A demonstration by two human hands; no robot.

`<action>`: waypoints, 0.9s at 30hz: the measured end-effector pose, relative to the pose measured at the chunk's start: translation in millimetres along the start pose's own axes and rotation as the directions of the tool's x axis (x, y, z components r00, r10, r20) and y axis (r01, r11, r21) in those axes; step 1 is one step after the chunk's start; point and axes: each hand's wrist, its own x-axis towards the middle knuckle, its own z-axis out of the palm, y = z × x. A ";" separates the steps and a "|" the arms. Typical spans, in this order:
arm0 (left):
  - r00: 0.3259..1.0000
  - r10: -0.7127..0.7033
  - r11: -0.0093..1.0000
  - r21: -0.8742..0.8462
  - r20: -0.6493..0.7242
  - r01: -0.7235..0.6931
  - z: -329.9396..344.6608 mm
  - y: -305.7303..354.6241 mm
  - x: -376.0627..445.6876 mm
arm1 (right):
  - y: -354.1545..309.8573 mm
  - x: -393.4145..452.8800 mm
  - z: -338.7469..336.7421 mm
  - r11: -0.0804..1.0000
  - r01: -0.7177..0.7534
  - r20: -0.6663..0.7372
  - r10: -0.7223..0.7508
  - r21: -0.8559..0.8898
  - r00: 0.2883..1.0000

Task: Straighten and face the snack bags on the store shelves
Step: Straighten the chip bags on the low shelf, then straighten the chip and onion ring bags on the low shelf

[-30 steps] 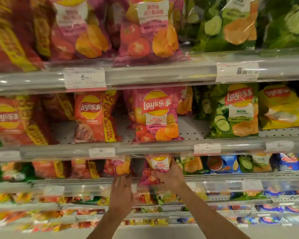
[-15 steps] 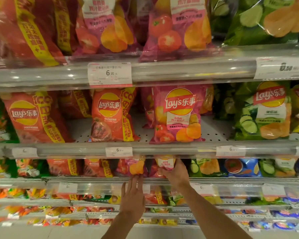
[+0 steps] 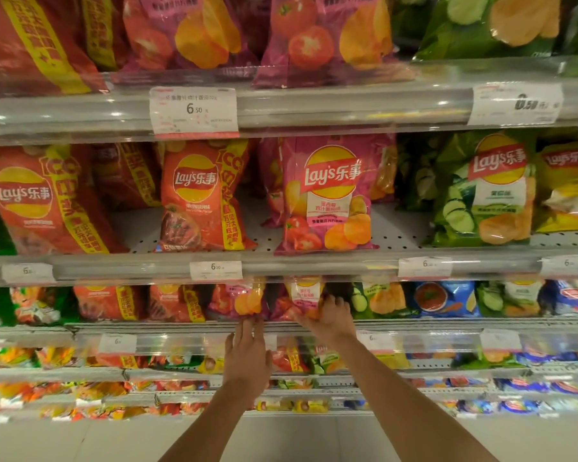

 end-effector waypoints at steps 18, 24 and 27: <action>0.973 -0.097 0.774 -0.630 -0.210 -0.059 11.6 198.8 16.2 | 197.1 -37.2 -97.9 0.776 0.014 -0.268 0.200 0.630 0.943; 0.970 -0.171 0.678 -0.735 -0.174 -0.012 22.0 302.6 26.4 | 305.2 -26.2 -155.6 0.739 -0.060 -0.291 0.337 0.671 0.896; 0.965 -0.218 0.695 -0.717 -0.142 0.052 30.7 338.0 33.6 | 344.0 -20.6 -180.1 0.756 -0.054 -0.318 0.338 0.652 0.886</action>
